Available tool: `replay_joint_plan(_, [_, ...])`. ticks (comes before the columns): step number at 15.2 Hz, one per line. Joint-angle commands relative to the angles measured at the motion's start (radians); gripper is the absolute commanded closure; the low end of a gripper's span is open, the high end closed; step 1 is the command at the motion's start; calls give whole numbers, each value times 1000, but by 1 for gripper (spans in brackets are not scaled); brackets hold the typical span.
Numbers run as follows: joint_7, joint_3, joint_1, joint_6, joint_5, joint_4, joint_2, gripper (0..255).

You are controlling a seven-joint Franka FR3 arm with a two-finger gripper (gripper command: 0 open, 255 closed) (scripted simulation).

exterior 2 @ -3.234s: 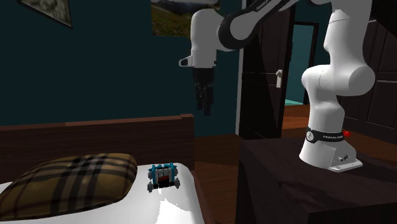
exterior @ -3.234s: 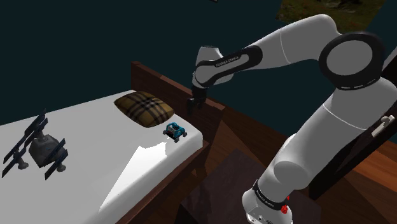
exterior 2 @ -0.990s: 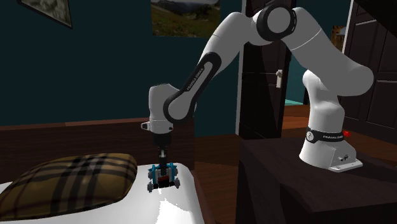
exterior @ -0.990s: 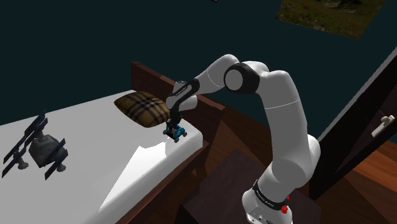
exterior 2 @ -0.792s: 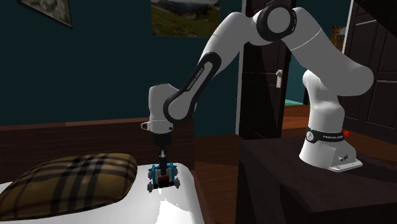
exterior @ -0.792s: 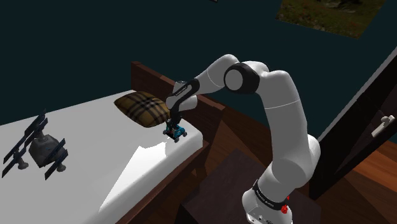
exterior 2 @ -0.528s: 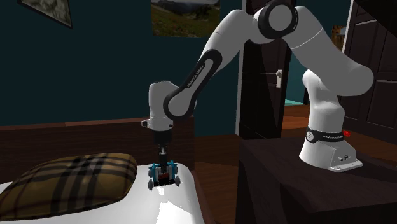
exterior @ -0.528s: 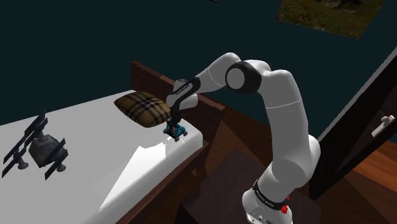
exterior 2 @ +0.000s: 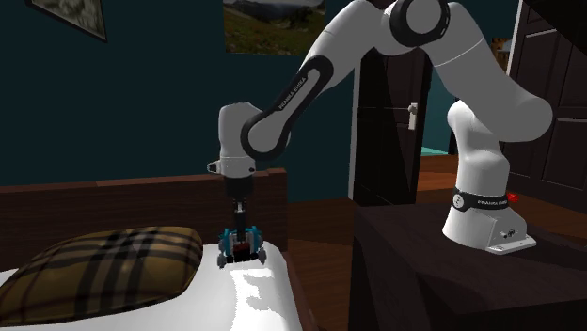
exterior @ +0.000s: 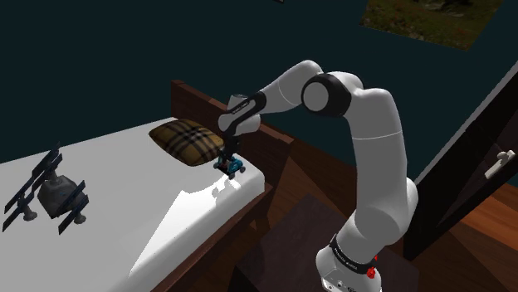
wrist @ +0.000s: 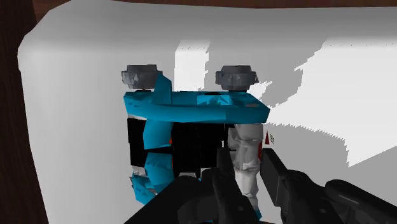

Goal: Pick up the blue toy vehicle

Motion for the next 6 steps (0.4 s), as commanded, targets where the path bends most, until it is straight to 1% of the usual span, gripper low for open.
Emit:
replay_joint_plan(1, [4,-1,3,-16,-2,-6,-23,255])
replay_joint_plan(4, [8,-4,5,-42,-6,-9,-53,255])
replay_joint_plan(6, [8,-4,5,-44,-6,-10,-55,255])
